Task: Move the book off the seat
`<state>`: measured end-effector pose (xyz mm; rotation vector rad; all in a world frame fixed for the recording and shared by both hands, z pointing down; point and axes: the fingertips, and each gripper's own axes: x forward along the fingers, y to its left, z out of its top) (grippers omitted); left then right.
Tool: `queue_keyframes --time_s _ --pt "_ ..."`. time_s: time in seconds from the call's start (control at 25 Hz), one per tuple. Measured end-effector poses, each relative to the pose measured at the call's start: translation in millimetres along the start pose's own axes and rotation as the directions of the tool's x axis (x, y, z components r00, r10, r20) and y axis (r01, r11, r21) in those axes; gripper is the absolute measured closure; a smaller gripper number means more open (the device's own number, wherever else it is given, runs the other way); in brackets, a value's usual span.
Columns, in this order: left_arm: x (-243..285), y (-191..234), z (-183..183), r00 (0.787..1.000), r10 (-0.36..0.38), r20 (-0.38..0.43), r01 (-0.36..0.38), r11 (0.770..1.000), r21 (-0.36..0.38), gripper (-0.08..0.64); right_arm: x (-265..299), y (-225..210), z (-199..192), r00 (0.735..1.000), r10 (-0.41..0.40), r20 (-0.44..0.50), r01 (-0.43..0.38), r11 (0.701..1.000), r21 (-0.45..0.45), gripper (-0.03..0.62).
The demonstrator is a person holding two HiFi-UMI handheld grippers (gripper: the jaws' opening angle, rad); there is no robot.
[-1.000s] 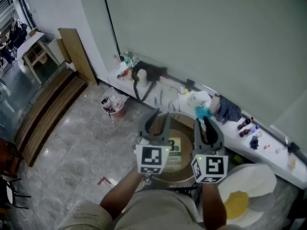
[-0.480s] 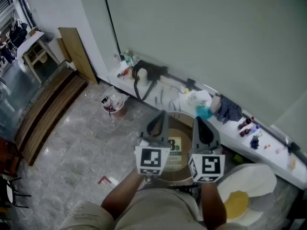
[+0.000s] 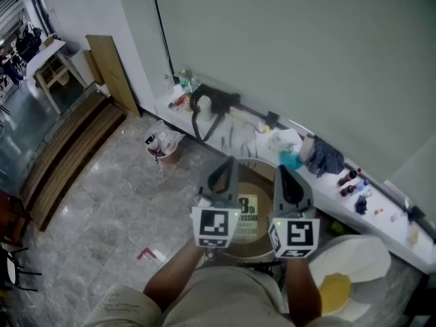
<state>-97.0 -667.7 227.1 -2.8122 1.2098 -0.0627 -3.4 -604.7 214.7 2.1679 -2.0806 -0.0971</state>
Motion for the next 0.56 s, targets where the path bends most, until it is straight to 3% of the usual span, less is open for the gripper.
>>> queue_keyframes --time_s 0.56 --pt "-6.0 7.5 -3.4 1.000 0.021 -0.004 -0.021 1.000 -0.012 0.557 1.2 3.8 -7.0 1.000 0.008 -0.029 -0.009 1.000 -0.024 0.588"
